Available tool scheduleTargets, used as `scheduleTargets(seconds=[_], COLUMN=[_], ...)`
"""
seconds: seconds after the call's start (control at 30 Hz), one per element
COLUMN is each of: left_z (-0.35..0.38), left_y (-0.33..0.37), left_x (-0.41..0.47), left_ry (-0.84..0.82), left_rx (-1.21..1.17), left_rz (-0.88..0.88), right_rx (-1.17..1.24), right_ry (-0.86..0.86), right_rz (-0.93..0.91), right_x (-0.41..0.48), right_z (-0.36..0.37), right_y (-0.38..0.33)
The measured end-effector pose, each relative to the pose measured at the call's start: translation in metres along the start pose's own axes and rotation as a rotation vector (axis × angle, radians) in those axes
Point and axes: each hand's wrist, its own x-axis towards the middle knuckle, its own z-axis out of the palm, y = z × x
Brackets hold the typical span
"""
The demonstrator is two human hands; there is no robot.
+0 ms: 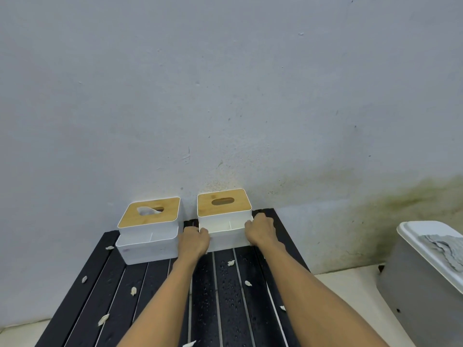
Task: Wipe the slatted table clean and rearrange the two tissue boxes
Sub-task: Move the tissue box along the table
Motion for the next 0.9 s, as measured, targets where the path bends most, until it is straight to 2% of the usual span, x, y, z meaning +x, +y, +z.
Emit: scheduleTargets(seconds=[0.2, 0.4, 0.6, 0.9], left_z=[0.004, 0.014, 0.041, 0.076], left_y=[0.002, 0.017, 0.052, 0.052], left_x=[0.004, -0.002, -0.007, -0.002], left_ry=[0.055, 0.054, 0.033, -0.003], left_rx=[-0.042, -0.008, -0.061, -0.073], left_rz=[-0.024, 0.048, 0.085, 0.052], right_rx=[0.055, 0.04, 0.072, -0.02], right_ry=[0.042, 0.091, 0.174, 0.156], right_rz=[0.012, -0.04, -0.015, 0.025], right_x=[0.007, 0.007, 0.024, 0.058], right_z=[0.0, -0.021, -0.05, -0.056], right_y=[0.001, 0.014, 0.037, 0.067])
